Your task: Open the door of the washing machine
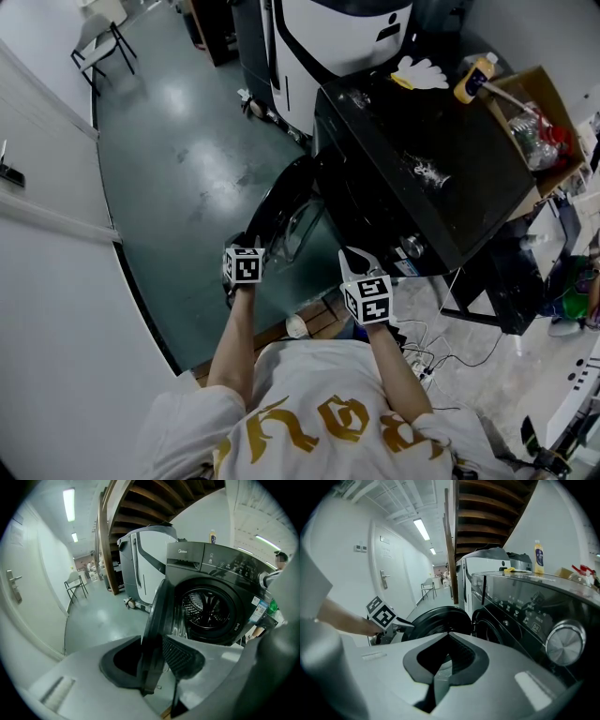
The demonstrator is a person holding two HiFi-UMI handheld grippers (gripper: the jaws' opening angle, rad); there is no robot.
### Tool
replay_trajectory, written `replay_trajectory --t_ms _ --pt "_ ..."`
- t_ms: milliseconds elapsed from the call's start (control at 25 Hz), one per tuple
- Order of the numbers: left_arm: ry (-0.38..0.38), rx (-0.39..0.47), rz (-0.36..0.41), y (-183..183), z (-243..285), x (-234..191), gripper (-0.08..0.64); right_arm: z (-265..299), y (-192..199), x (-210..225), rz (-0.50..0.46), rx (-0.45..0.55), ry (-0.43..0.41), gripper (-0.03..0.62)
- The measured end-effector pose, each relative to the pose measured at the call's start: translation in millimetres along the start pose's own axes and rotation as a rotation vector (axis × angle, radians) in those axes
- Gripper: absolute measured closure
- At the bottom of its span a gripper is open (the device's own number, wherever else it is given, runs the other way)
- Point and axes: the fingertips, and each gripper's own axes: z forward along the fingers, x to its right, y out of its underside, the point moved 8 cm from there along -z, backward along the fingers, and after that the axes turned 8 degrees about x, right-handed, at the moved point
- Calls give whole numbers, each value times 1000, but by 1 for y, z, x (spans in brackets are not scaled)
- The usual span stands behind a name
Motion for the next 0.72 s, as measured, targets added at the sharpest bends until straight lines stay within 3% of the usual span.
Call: replay_trajectory --t_ms 720 --pt "5 3 -3 1 1 -1 423 5 1 1 7 -13 12 580"
